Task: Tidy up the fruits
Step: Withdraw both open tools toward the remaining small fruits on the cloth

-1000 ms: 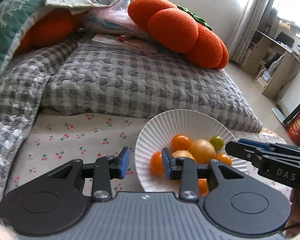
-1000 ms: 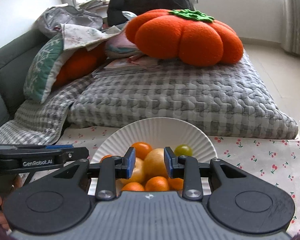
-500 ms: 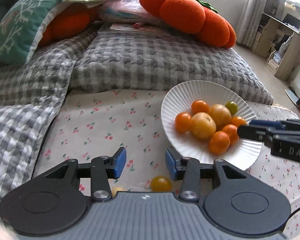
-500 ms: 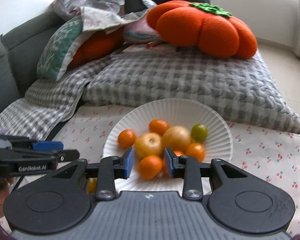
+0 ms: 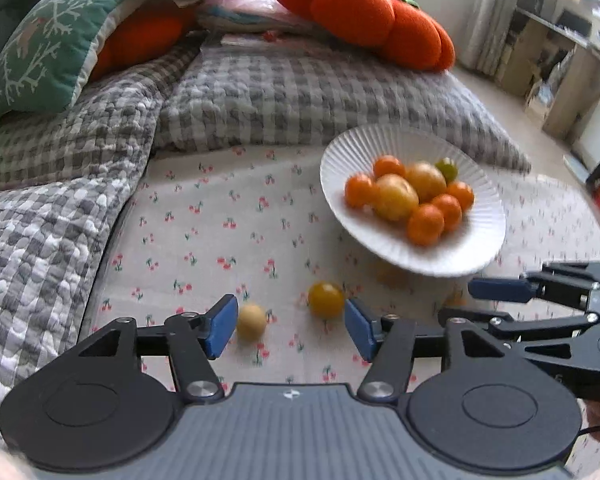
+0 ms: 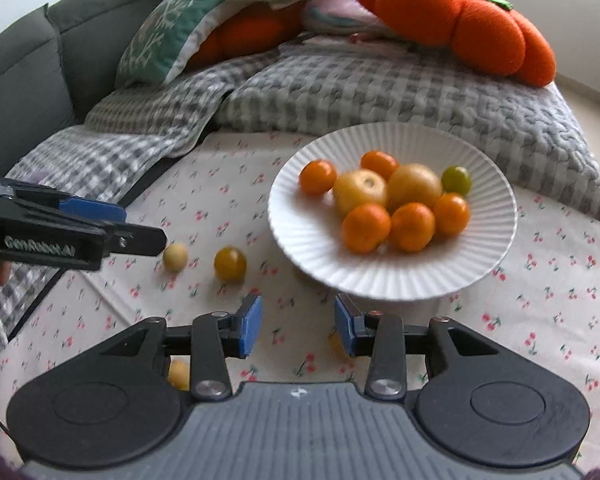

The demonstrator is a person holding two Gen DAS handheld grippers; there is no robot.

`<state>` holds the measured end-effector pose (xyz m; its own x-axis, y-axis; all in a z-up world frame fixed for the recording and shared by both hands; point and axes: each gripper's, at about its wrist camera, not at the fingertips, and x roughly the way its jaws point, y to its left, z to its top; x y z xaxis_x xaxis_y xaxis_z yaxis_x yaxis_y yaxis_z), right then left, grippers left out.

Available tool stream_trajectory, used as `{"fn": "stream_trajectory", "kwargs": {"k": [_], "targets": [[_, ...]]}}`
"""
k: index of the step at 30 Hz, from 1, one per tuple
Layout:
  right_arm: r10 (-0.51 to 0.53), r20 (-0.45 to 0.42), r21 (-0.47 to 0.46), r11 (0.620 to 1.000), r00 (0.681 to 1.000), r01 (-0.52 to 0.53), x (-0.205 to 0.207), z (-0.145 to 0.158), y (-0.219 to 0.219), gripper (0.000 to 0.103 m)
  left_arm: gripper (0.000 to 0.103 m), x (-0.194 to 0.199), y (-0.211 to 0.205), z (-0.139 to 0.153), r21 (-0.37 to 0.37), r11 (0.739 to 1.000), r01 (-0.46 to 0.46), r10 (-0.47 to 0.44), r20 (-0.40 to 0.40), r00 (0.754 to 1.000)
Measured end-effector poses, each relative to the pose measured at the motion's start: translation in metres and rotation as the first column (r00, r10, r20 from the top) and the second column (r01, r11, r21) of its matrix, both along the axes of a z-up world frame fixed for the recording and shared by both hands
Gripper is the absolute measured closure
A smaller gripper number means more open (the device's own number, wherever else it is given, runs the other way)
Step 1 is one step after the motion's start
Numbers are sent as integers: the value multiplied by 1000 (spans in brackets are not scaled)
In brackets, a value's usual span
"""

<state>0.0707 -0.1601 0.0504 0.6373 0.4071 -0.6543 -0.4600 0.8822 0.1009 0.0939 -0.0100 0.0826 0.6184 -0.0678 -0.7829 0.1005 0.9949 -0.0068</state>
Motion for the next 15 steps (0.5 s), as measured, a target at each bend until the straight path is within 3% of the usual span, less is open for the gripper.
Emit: {"fn": "stream_trajectory", "kwargs": {"k": [6, 15], "targets": [[53, -2, 13, 999, 999, -53, -18, 8, 9, 64, 48, -9, -6, 2, 6, 1000, 2, -2, 2, 1000], [153, 28, -41, 987, 988, -152, -33, 6, 22, 50, 45, -7, -11, 0, -13, 1000, -1, 1, -15, 1000]]}}
